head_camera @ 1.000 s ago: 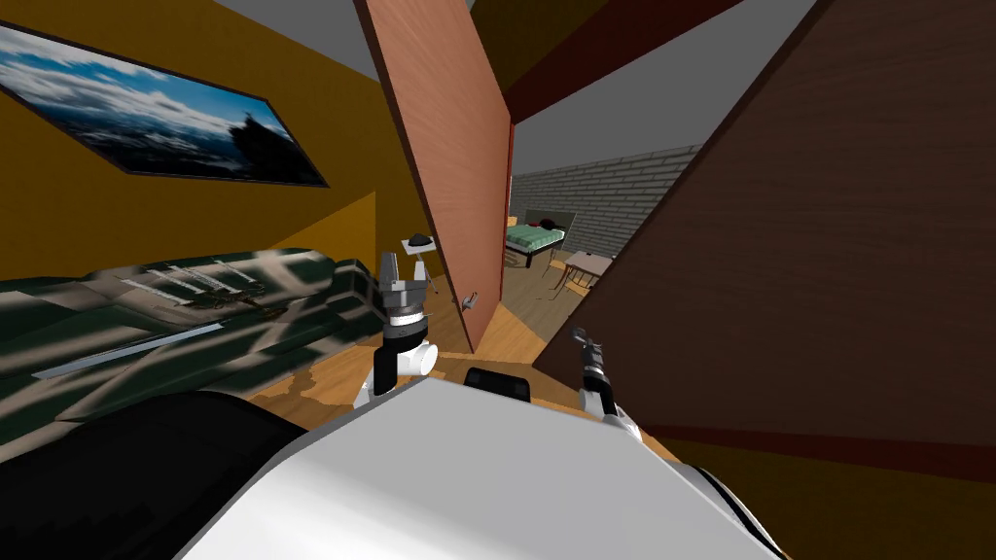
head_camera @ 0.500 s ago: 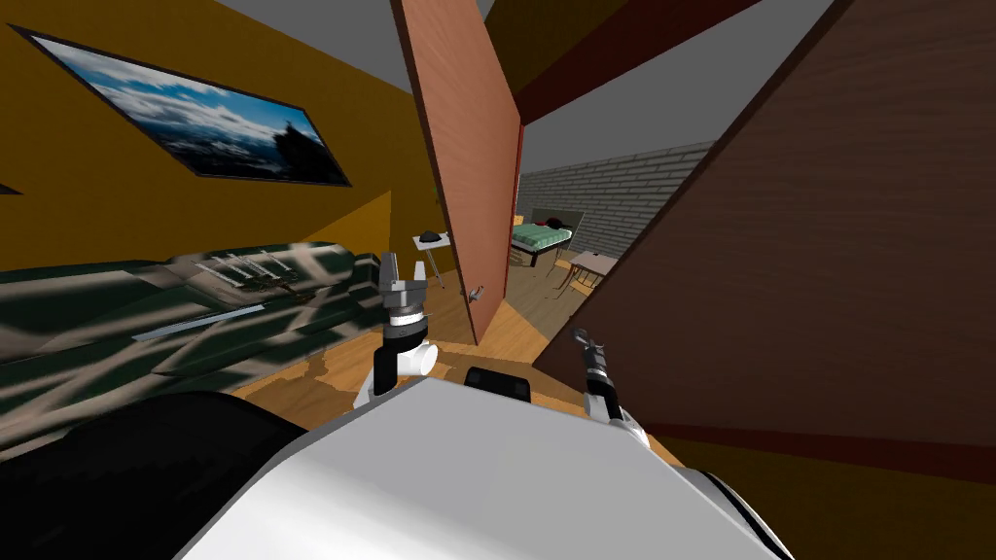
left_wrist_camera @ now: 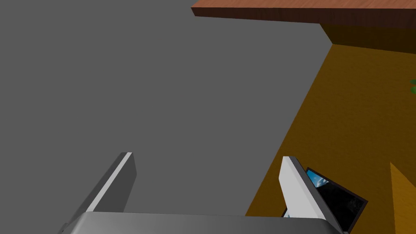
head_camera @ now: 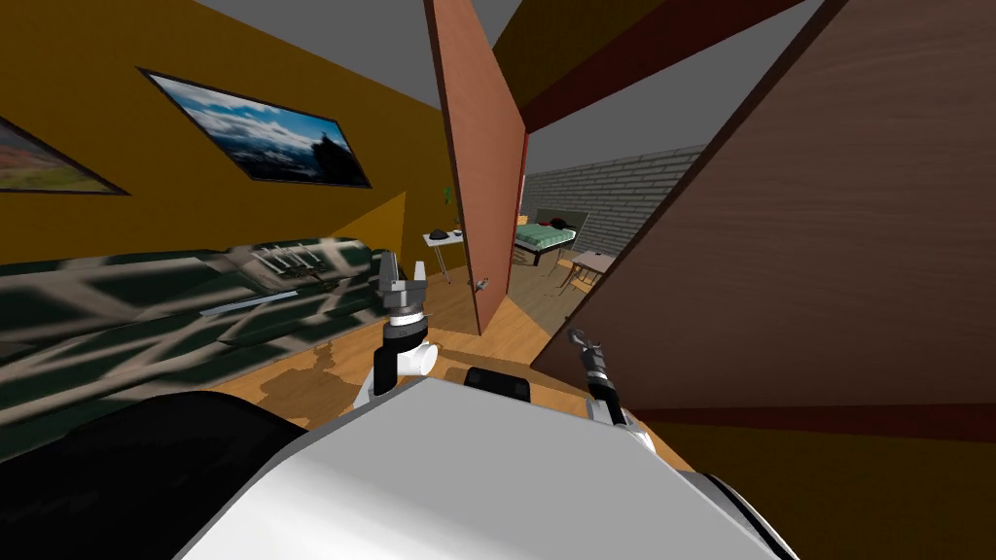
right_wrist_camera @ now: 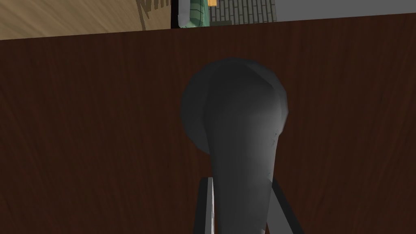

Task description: Pull the door open

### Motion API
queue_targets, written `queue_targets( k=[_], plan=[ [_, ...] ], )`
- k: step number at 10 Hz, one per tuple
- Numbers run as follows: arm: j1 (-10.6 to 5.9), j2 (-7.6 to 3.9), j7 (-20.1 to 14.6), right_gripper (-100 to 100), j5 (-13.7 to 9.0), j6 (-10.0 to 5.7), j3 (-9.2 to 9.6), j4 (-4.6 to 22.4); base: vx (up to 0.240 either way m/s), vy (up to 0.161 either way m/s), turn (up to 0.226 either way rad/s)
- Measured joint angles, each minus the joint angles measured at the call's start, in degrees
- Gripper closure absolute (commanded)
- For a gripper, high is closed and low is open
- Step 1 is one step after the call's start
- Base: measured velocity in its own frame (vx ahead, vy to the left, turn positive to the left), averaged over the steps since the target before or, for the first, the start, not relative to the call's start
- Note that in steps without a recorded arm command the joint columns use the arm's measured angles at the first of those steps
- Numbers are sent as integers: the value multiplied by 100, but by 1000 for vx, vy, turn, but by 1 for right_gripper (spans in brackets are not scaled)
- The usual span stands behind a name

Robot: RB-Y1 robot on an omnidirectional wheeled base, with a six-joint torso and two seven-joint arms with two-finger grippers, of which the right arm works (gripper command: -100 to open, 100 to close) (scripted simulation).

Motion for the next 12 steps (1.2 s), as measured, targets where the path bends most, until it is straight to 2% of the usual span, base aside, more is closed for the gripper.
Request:
queue_targets(
  k=[2,3,6,7,8,9,10,12],
  plan=[
    [200,-40,-42,100,46,70,90,-316,-106,-33,33],
    [222,-38,-50,100,53,82,104,-328,-163,-25,158],
    [343,-231,-253,100,91,-224,276,-274,-230,-43,141],
    [435,-284,-319,100,109,-311,346,-313,-233,-71,106],
    [560,-339,-373,100,127,-338,418,-438,-214,-67,109],
    [600,-373,-438,100,151,-426,495,-403,-194,-56,111],
    [729,-427,-476,100,159,-441,544,-547,-148,-35,37],
    [742,-457,-554,100,187,-581,626,-448,-80,-19,13]
  ],
)
